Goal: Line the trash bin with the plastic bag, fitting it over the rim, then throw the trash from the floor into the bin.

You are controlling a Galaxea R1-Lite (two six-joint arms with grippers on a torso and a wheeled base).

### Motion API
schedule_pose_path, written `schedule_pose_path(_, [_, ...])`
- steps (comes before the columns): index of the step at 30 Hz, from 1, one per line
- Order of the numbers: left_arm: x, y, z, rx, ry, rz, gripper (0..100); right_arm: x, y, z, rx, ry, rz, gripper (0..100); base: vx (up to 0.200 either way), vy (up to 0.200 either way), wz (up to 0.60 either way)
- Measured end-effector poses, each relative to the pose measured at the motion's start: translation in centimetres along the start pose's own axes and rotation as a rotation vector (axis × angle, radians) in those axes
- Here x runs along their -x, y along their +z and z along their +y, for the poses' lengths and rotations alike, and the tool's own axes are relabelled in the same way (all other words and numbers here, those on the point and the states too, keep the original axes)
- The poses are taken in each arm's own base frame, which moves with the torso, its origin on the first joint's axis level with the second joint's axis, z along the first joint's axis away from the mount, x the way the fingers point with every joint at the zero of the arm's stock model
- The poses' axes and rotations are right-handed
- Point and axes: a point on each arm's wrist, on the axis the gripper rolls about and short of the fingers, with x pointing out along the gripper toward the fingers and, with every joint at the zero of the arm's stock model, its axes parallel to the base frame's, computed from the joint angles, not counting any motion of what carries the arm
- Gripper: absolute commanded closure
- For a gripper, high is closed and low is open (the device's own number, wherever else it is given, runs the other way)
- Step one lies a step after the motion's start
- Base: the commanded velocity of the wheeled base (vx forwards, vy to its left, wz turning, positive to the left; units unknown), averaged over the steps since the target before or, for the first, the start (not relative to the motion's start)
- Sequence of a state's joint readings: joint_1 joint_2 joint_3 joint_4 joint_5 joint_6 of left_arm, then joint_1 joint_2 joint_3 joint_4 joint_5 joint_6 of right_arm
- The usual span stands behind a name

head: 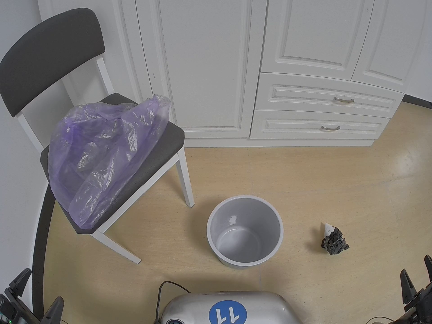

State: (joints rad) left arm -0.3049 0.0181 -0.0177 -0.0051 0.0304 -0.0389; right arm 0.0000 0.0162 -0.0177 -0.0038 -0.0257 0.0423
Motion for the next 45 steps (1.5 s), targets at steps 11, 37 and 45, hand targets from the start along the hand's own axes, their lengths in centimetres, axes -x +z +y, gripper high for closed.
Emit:
schedule_pose_path(11, [0.0, 0.0, 0.0, 0.002, 0.001, 0.000, 0, 0.0, 0.0, 0.0, 0.000, 0.000, 0.000, 0, 0.000, 0.000, 0.00])
schedule_pose_path(37, [0.0, 0.0, 0.0, -0.007, 0.007, -0.002, 0, 0.0, 0.0, 0.0, 0.001, 0.002, -0.002, 0, 0.000, 0.000, 0.00])
schedule_pose_path(45, [0.0, 0.2, 0.0, -0.049, -0.009, -0.016, 0, 0.4, 1.9, 0.2, 0.040, 0.064, -0.105, 0, 0.000, 0.000, 0.00])
